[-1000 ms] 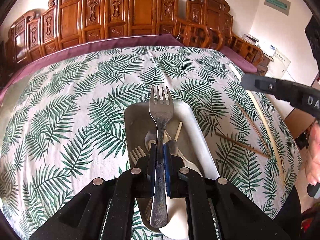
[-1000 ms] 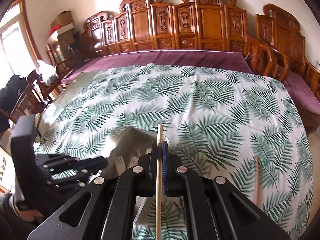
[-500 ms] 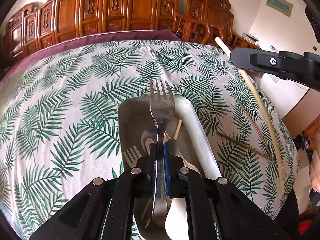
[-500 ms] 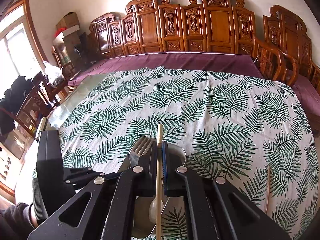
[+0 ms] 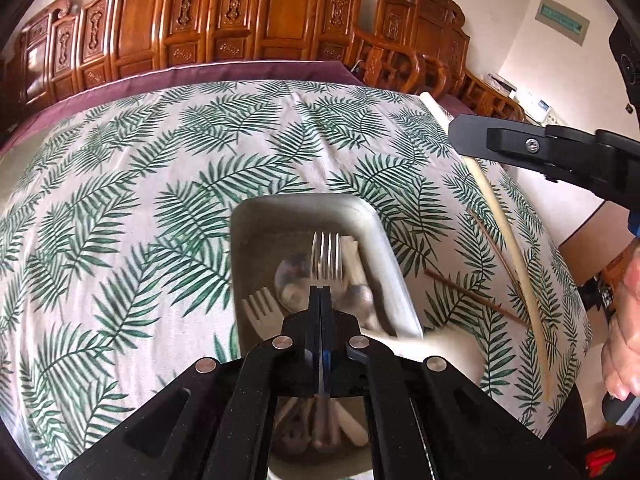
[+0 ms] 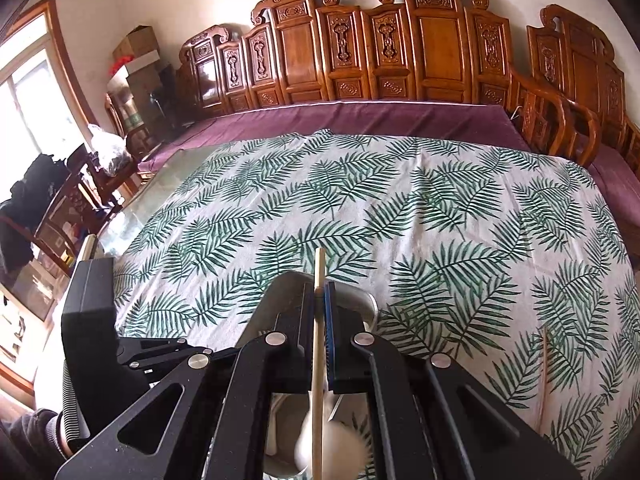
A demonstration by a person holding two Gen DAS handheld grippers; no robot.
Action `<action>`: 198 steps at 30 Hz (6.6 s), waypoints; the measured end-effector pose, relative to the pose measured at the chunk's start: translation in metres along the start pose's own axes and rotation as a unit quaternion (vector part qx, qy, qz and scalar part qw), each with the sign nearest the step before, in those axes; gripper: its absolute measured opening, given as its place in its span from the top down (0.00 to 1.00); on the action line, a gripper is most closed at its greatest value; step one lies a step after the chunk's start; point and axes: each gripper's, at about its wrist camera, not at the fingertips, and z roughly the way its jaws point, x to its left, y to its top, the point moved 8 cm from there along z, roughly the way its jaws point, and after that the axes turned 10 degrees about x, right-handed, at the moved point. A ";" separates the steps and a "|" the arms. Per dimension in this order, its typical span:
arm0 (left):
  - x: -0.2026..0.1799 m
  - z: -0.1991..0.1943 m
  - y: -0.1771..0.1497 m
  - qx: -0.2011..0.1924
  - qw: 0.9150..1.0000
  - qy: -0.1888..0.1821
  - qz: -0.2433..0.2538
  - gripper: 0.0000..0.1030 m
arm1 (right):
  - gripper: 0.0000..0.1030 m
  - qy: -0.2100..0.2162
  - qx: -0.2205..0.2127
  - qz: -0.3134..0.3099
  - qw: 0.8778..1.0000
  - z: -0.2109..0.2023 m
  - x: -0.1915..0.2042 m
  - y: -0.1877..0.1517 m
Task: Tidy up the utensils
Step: 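Lower the chopstick into the tray and open the right tool, then move both tools back to the remaining chopsticks on the cloth, then grasp a wooden chopstick with the right tool while the left tool grasps another, then carry both held chopsticks over the grey tray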
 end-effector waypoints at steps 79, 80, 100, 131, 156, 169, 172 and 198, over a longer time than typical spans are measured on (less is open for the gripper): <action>-0.186 0.035 0.022 0.012 0.996 0.019 0.090 0.89 | 0.77 -0.117 0.068 0.074 0.988 -0.019 -0.247 -0.146; -0.187 0.038 0.021 0.015 0.996 0.019 0.090 0.89 | 0.77 -0.117 0.071 0.073 0.988 -0.016 -0.248 -0.146; -0.197 0.075 0.009 0.059 0.995 0.031 0.080 0.87 | 0.92 -0.121 0.122 0.021 0.985 0.031 -0.247 -0.154; -0.203 0.123 -0.016 0.124 0.990 0.062 0.034 0.65 | 0.94 -0.115 0.105 0.064 0.986 -0.011 -0.258 -0.213; -0.212 0.119 -0.026 0.148 0.989 0.026 0.015 0.99 | 0.94 -0.114 0.100 0.065 0.986 -0.011 -0.257 -0.214; -0.211 0.124 -0.014 0.129 0.991 0.035 -0.024 0.69 | 0.94 -0.115 0.090 0.082 0.986 -0.031 -0.270 -0.225; -0.215 0.129 -0.011 0.131 0.989 0.073 -0.009 0.69 | 0.94 -0.113 0.089 0.083 0.986 -0.031 -0.269 -0.227; -0.220 0.092 -0.011 0.094 0.994 0.044 0.031 0.96 | 0.94 -0.115 0.070 0.078 0.988 -0.053 -0.249 -0.220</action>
